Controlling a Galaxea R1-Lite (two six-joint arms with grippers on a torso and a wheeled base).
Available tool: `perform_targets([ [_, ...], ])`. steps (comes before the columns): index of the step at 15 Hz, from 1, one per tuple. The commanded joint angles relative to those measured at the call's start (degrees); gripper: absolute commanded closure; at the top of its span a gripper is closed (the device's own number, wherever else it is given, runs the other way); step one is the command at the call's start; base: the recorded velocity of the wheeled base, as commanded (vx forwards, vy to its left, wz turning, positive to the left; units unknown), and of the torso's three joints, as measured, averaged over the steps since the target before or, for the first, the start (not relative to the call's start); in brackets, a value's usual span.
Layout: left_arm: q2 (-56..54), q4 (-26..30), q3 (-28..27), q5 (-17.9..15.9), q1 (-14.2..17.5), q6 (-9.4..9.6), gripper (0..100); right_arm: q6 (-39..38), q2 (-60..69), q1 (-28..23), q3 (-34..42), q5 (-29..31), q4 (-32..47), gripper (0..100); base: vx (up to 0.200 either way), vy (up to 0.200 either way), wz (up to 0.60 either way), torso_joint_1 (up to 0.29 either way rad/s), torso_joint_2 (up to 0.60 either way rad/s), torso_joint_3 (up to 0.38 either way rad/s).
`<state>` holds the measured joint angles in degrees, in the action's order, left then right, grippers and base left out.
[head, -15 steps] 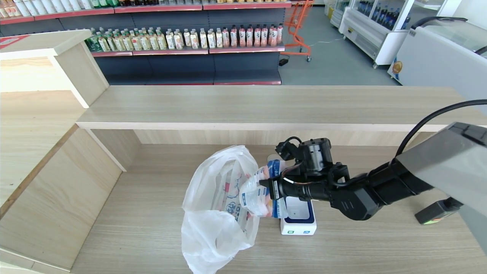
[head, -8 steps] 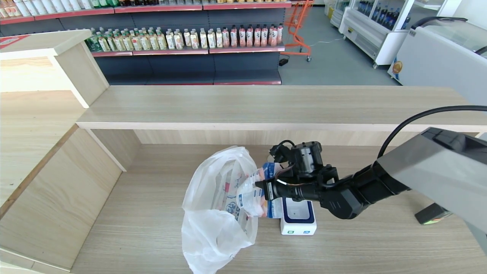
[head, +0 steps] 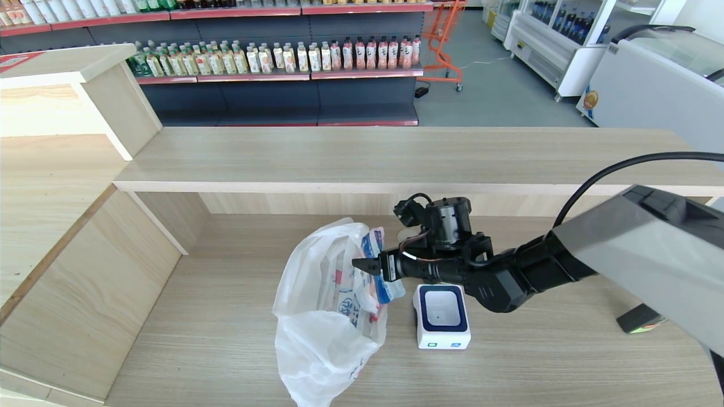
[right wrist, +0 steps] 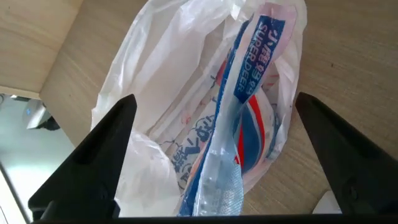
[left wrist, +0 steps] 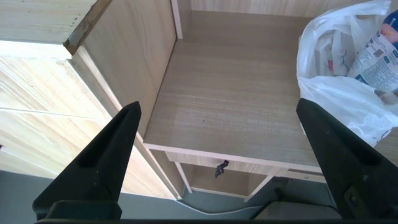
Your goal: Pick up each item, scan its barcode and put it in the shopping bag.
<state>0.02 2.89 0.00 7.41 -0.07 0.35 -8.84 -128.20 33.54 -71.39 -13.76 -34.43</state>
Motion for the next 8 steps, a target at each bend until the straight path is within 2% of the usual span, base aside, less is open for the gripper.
perform_targets([
  [1,0.0,0.0,0.0,0.1,0.0,0.00,0,0.0,2.7,-0.1,0.4,0.0,0.2,0,0.000,0.000,0.00,0.000,0.00,0.000],
  [3,0.0,0.0,0.0,0.1,0.0,0.00,0,-1.4,10.2,-2.0,8.0,-0.1,0.4,0,0.000,0.000,0.00,0.000,0.00,0.000],
  [6,0.0,0.0,0.0,0.0,0.0,0.00,0,-6.9,31.1,-5.1,26.4,-6.9,0.7,0,0.000,0.000,0.00,0.000,0.00,0.000],
  [8,0.1,0.0,0.0,0.0,0.0,0.00,0,-9.5,41.8,-5.3,32.5,-7.4,1.2,0,0.000,0.000,0.00,0.000,0.00,0.000],
])
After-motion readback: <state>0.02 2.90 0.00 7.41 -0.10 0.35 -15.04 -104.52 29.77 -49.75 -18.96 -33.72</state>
